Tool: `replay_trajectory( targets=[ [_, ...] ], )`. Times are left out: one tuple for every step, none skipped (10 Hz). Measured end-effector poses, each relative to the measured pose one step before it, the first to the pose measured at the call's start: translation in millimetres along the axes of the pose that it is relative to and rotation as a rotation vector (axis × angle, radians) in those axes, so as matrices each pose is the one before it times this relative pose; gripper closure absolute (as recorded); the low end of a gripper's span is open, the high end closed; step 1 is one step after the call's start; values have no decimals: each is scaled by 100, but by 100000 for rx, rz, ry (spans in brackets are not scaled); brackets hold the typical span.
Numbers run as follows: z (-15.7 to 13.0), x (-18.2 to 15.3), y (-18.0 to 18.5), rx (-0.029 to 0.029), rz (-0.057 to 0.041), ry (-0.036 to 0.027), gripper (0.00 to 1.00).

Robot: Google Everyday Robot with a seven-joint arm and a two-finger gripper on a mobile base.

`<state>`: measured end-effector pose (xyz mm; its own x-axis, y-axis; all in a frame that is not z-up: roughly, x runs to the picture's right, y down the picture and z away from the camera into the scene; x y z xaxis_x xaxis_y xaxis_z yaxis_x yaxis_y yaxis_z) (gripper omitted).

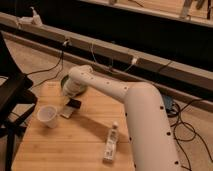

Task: Place the eraser on the white sponge

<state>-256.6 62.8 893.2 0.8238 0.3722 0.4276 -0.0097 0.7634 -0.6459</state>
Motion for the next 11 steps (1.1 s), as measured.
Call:
replay_trajectory(
  targets=[
    [350,-217,13,-249,737,-343,64],
    [65,208,-127,-10,1021,-252,58],
    [-17,158,-133,-19,687,-171,50],
    [289,-172,93,-804,215,82,38],
    [105,-54,23,-378,156,93,29],
    [9,68,2,-393,364,122,22],
    [93,104,86,-752,292,545,20],
    [254,-103,264,-903,259,664,20],
    [236,-45,320,-767,470,598,20],
    [-66,127,246,-6,377,751,20],
    [-176,-106,311,333,73,488,20]
  ],
)
